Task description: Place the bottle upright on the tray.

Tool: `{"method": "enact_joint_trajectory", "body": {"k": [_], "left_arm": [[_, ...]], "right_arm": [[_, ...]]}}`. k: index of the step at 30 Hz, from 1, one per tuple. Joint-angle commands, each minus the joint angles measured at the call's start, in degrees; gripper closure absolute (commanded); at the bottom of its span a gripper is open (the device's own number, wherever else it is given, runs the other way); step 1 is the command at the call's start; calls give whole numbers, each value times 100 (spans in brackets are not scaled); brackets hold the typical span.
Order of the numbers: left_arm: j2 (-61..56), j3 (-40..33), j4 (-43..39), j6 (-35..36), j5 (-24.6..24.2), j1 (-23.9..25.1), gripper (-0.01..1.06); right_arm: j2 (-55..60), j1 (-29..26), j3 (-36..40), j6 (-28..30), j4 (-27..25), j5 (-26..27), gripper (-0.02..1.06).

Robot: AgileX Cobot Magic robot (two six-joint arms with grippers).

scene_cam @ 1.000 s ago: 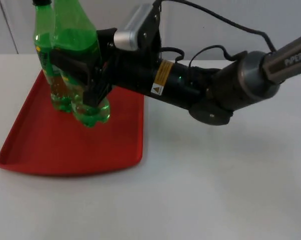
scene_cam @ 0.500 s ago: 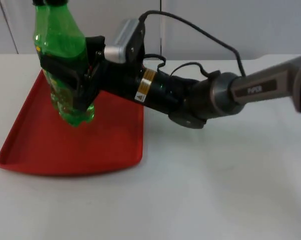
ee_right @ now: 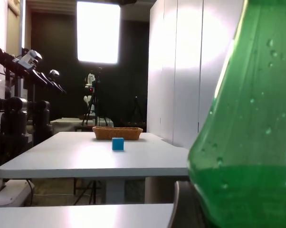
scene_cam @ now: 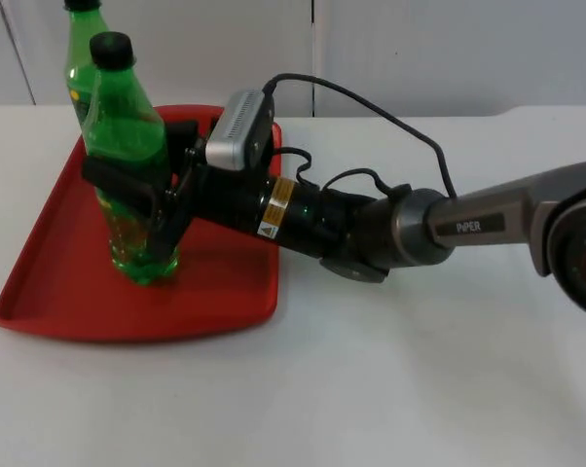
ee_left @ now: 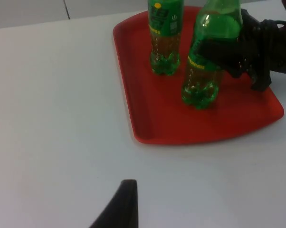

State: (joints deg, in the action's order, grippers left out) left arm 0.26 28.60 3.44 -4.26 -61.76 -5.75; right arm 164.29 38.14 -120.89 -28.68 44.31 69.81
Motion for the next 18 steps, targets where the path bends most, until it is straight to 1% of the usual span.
{"method": "enact_joint_trajectory", "body": {"k": [1, 7, 8, 10, 11, 12, 15, 16, 17, 18], "left_arm": [[-26, -24, 36, 4, 10, 1, 0], [-26, -24, 36, 4, 10, 1, 0], [-26, -24, 36, 4, 10, 1, 0], [-26, -24, 36, 4, 10, 1, 0], [-26, -24, 36, 4, 10, 1, 0], [-26, -24, 36, 4, 10, 1, 0], [-26, -24, 36, 4, 10, 1, 0], [-26, -24, 36, 4, 10, 1, 0], [-26, -24, 36, 4, 10, 1, 0], [-26, -24, 36, 4, 10, 1, 0]], "right_arm": [[29, 35, -24, -69, 84, 15, 105], [29, 35, -24, -68, 99, 15, 104], [29, 35, -24, -68, 99, 15, 102], [29, 35, -24, -68, 99, 15, 91], [29, 35, -24, -68, 99, 15, 91], [29, 35, -24, -68, 99, 15, 84], [29, 35, -24, -68, 99, 15, 49], [29, 35, -24, -68, 99, 15, 40], [29, 35, -24, -68, 99, 15, 40], [29, 35, -24, -84, 99, 15, 31]]}}
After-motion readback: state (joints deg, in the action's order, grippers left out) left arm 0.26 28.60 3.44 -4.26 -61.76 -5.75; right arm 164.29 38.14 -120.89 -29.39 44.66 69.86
